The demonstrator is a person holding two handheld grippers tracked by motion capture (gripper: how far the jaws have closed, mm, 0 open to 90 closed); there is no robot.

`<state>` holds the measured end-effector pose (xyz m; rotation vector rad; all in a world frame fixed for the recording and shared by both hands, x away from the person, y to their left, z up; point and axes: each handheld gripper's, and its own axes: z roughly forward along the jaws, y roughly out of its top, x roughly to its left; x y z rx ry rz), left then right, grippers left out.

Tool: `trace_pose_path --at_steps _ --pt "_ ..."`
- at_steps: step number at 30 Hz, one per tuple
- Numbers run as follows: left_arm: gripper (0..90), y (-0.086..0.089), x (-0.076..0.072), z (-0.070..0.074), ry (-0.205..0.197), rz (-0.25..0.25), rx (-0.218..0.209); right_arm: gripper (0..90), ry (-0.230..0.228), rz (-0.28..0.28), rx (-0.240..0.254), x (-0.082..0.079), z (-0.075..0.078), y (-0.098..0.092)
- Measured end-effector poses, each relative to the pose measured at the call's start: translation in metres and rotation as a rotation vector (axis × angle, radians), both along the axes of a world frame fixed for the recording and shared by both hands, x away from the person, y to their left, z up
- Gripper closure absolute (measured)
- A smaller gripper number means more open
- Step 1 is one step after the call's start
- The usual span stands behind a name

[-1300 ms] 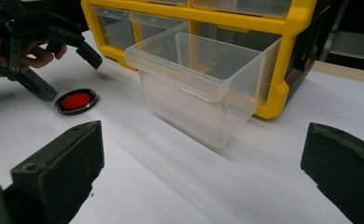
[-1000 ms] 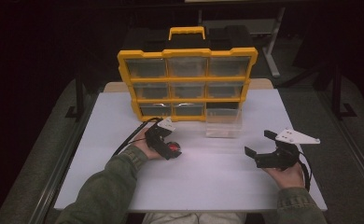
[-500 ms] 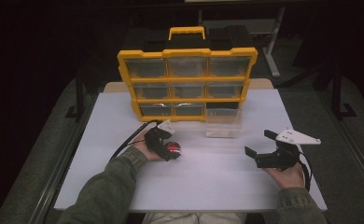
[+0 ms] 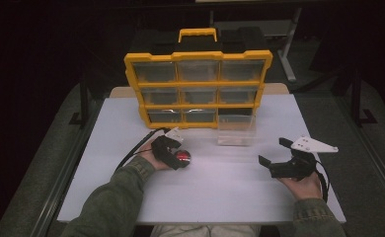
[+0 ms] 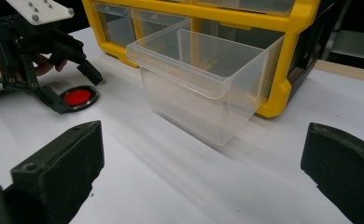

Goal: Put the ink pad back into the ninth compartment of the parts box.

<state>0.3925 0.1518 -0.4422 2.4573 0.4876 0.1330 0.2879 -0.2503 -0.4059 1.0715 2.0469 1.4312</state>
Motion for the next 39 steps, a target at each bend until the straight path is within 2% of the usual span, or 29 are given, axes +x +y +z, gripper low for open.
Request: trace_pose_path --at_steps 3,6,12,17,22,27,32,35,39 --pt "23.4 0.0 -0.002 0.002 -0.02 -0.009 -0.008 0.0 0.0 -0.001 0.002 0.0 0.0 0.0" --pt "29.3 0.0 -0.003 0.002 -0.017 -0.017 -0.01 0.0 0.0 0.0 0.002 0.0 0.0 0.0" --pt "30.0 -0.001 -0.002 0.003 -0.007 -0.016 -0.012 0.0 -0.001 -0.001 0.002 0.0 0.0 -0.001" --pt "30.3 -0.003 -0.004 0.006 -0.039 -0.031 0.002 0.0 -0.002 0.001 0.004 0.0 0.001 0.0" --pt "30.4 -0.002 -0.002 0.011 -0.031 -0.037 0.01 0.0 -0.006 0.002 0.007 0.0 0.001 -0.001" --pt "30.4 0.003 0.003 0.022 -0.018 -0.032 -0.027 0.0 -0.008 0.0 0.012 0.0 0.001 -0.001" --pt "30.5 0.005 0.007 0.03 0.005 -0.042 -0.019 0.0 -0.007 -0.001 0.012 0.0 0.001 -0.001" --pt "30.5 0.006 0.01 0.039 0.018 -0.048 -0.044 0.0 -0.007 0.001 0.013 0.0 0.001 -0.001" --pt "30.5 0.004 0.012 0.044 0.021 -0.057 -0.035 0.0 -0.006 0.0 0.013 0.0 0.001 -0.001"
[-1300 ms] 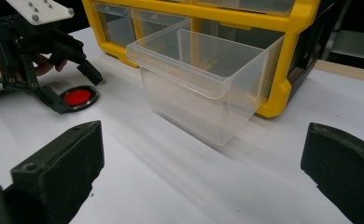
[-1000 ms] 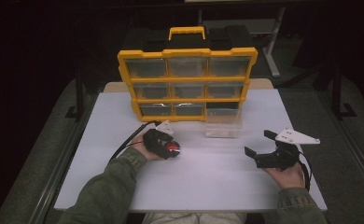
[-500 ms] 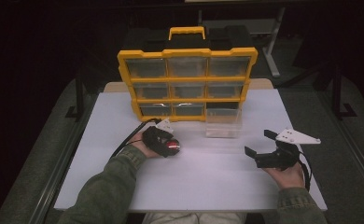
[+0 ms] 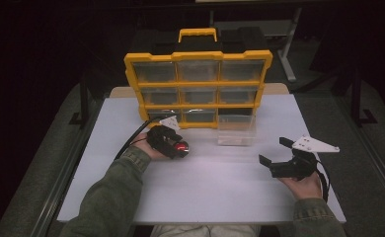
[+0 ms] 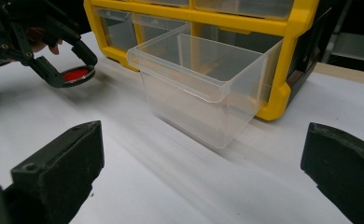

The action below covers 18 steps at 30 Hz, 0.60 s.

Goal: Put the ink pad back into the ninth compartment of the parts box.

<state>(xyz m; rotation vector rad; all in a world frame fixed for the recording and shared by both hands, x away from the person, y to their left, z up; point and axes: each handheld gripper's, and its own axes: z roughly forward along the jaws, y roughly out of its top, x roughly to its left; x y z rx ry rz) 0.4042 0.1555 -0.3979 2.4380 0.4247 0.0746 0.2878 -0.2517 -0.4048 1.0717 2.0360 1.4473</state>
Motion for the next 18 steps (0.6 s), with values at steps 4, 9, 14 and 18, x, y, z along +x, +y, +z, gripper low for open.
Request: trace_pose_path --at_steps 4,9,14,18 --pt "30.5 -0.002 0.002 0.007 0.001 -0.005 -0.001 0.0 -0.001 0.0 0.002 0.0 0.0 0.0" --pt "30.5 -0.006 0.003 0.018 -0.012 -0.016 0.0 0.0 0.001 0.002 0.002 0.0 0.0 0.0" --pt "30.5 -0.01 0.005 0.032 -0.027 -0.025 -0.005 0.0 0.0 0.0 0.004 -0.001 0.0 0.0" --pt "30.5 -0.012 0.007 0.037 -0.032 -0.034 0.01 0.0 0.002 0.0 0.003 -0.001 0.0 0.0"
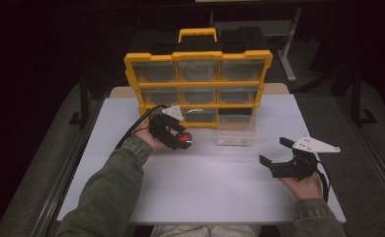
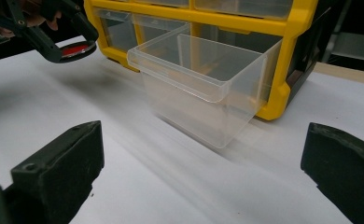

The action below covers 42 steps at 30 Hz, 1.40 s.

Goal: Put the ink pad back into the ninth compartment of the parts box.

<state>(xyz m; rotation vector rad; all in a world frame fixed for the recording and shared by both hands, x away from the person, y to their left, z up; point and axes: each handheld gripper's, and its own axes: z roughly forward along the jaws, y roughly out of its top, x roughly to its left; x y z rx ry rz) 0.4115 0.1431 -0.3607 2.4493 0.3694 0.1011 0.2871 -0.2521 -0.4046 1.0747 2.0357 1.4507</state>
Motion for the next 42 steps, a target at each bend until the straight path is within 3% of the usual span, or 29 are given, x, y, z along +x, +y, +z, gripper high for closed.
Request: trace_pose_path --at_steps 17,42 --pt "30.5 -0.004 0.008 0.021 -0.018 -0.005 -0.018 0.0 0.003 -0.001 -0.002 0.0 -0.001 0.0" --pt "30.5 -0.045 0.018 0.061 -0.053 -0.072 -0.005 0.0 -0.001 0.0 0.0 -0.001 0.0 -0.001"
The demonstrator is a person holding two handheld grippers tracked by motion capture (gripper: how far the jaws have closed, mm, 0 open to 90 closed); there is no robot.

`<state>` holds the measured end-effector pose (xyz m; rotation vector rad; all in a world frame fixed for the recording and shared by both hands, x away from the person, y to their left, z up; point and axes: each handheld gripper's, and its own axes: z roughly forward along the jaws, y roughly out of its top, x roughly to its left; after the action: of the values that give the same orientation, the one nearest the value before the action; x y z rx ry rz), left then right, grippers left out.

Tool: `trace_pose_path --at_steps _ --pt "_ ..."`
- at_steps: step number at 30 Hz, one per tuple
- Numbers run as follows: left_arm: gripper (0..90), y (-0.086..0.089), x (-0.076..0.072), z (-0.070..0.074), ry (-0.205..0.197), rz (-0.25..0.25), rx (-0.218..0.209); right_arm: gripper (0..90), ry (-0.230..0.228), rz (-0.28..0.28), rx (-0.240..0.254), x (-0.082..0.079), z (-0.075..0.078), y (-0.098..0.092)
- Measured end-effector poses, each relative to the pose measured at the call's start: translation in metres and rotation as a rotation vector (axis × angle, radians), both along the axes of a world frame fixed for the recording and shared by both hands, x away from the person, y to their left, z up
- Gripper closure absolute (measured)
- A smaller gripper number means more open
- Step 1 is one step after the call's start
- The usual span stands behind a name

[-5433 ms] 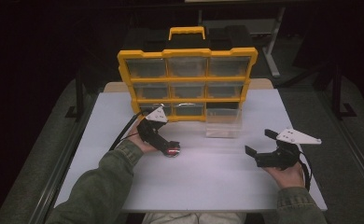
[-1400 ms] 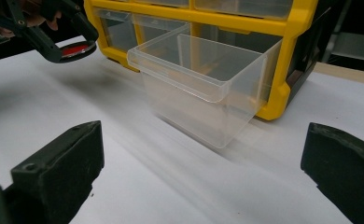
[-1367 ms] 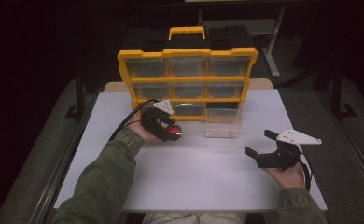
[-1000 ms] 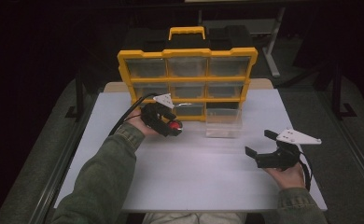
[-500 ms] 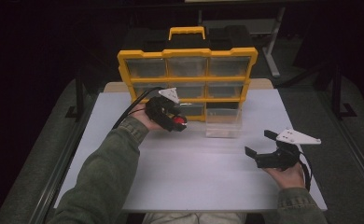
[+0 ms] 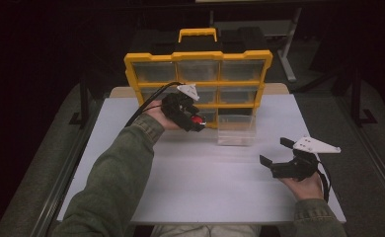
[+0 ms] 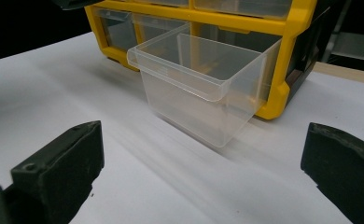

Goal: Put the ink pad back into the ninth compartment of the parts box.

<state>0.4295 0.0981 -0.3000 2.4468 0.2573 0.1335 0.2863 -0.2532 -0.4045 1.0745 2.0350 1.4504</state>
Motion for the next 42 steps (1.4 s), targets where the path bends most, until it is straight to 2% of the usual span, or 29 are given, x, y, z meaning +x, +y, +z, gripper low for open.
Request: trace_pose_path --at_steps 8,22,37,42 --pt "30.5 -0.014 0.003 0.005 -0.002 -0.035 0.004 0.0 -0.001 -0.002 0.002 -0.001 0.0 -0.001" --pt "30.5 -0.038 0.012 0.009 0.005 -0.056 0.004 0.0 0.007 0.005 0.006 -0.002 0.0 -0.001" --pt "30.5 -0.07 0.02 0.0 0.012 -0.091 0.011 0.0 0.009 0.006 0.006 -0.002 0.0 -0.002" --pt "30.5 -0.082 0.025 -0.006 0.007 -0.09 0.003 0.0 0.006 0.009 0.007 -0.003 0.0 -0.002"
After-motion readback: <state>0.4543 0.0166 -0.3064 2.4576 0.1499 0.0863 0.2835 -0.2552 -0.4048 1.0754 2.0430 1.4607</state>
